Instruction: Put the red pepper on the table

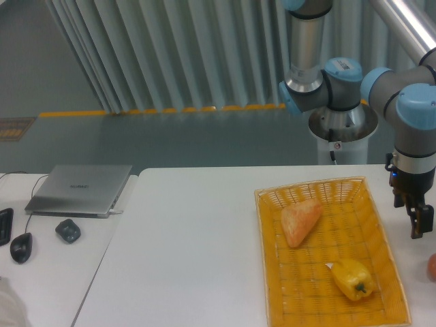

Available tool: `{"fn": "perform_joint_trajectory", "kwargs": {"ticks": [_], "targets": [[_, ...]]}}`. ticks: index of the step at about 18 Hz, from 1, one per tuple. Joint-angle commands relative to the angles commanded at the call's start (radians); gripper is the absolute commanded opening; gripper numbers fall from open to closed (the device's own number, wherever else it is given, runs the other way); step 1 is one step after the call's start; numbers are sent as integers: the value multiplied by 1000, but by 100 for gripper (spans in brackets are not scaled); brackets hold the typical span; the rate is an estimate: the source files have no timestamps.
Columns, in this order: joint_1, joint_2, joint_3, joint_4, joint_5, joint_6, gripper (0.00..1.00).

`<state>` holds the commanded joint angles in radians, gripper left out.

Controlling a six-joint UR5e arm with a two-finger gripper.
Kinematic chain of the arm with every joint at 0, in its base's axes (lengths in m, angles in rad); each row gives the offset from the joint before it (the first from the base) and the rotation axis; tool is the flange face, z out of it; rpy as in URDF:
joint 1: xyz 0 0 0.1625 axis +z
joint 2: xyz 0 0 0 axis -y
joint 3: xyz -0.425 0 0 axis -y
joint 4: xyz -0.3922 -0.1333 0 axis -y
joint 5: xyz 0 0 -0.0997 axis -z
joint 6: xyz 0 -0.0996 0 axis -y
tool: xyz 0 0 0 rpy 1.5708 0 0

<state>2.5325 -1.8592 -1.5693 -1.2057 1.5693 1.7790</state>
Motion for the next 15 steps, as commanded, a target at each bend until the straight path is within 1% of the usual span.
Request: {"fn": "perform_joint_trajectory", "kwargs": {"ticks": [5,9,11,15], "targets": [[14,-2,0,-3,3,23,100],[28,-2,-3,-17,31,82,100],[28,0,0,-31,41,82,100],[28,2,0,-31,41,82,100]]}}
